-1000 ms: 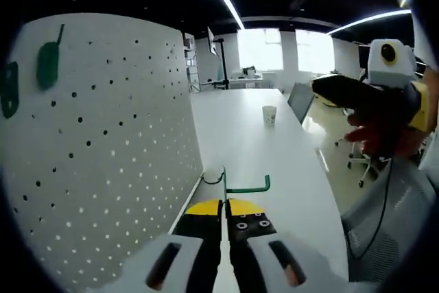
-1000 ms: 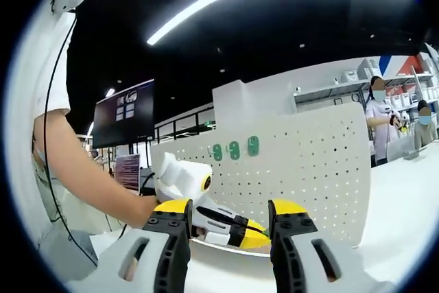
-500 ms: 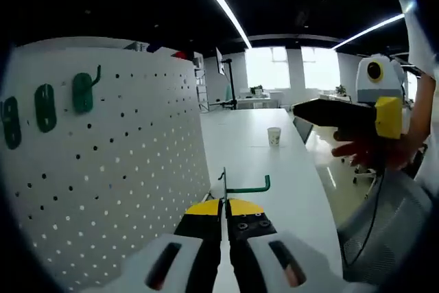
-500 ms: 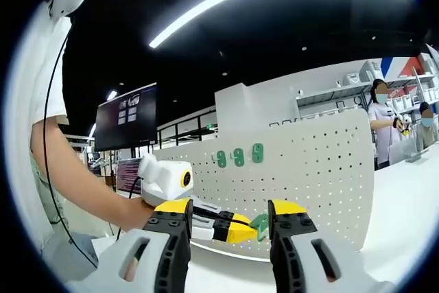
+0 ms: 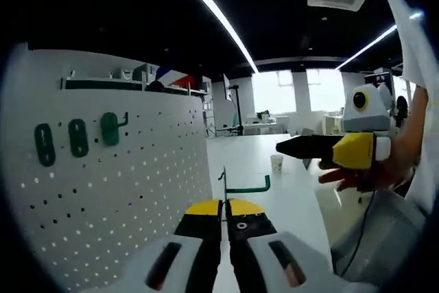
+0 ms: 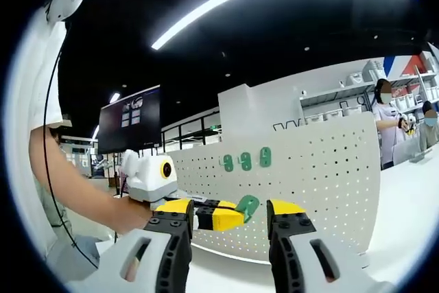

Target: Insert the hook assembly into the mounting plate slot until the hook locks in place.

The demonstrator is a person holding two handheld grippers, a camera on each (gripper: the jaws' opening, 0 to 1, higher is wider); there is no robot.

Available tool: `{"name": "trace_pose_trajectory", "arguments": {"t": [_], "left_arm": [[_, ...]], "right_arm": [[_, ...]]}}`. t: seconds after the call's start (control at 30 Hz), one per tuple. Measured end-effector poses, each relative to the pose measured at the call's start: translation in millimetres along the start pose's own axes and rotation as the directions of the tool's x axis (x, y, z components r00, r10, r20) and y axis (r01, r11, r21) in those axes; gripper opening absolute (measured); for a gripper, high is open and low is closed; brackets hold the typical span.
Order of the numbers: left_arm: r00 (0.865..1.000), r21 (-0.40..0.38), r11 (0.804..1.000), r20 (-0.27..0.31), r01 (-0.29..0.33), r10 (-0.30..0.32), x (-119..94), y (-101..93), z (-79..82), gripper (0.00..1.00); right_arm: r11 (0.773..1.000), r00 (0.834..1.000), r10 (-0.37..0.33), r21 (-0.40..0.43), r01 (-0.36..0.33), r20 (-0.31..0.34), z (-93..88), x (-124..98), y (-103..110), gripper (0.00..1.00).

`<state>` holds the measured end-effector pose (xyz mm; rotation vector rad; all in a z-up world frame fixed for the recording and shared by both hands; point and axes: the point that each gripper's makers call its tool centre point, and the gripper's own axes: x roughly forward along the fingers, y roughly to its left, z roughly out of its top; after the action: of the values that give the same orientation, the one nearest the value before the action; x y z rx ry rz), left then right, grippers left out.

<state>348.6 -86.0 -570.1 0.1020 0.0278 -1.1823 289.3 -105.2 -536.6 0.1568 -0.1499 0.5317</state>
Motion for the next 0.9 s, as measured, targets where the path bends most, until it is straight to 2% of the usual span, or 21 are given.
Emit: {"name": "trace_pose_trajectory", "arguments": {"t": [0.3,0.5,0.57,0.6,0.67,0.7,0.73,0.83,0.9], "left_arm": [[0.997,-0.016,1.000,0.079,-0.020,0.021,-17,-3.7,20.1,0.01],[0.997,-0.013,1.000,0.075,-0.027,0.028,-18,-3.2,17.4,0.01],[0.997,-0.015,0.999,0.073,-0.029,0.030,-18,-3.6,16.8,0.01],[0.997,-0.015,0.999,0.068,-0.030,0.031,-18,-4.0,15.6,0.01],[0.997,-0.019,0.999,0.072,-0.029,0.030,-18,-5.3,17.1,0.01],[0.997,-0.021,0.999,0.072,-0.029,0.030,-18,-5.3,16.7,0.01],[0.997,-0.019,0.999,0.071,-0.030,0.031,-18,-5.5,16.3,0.01],[0.997,-0.021,0.999,0.071,-0.031,0.032,-17,-6.6,16.3,0.01],[0.997,-0.018,0.999,0.066,-0.031,0.032,-17,-7.9,15.0,0.01]], "right_arm": [[1.000,1.000,0.007,0.001,-0.007,0.003,1.2,1,3,0.38],[1.000,1.000,0.015,-0.005,-0.015,-0.001,0.5,2,6,0.38],[1.000,1.000,0.018,0.003,-0.018,0.006,1.2,2,7,0.34],[0.999,0.999,0.028,0.028,-0.029,0.029,4.7,1,9,0.30],[0.996,0.999,0.027,0.084,-0.029,0.026,3.3,1,10,0.25],[0.986,0.999,0.029,0.162,-0.033,0.024,1.3,1,10,0.24],[0.979,0.999,0.031,0.203,-0.037,0.030,1.3,2,10,0.24],[0.962,0.999,-0.008,0.272,-0.002,0.033,-2.3,0,3,0.23],[0.955,1.000,-0.008,0.298,-0.002,0.030,-4.1,1,2,0.23]]}}
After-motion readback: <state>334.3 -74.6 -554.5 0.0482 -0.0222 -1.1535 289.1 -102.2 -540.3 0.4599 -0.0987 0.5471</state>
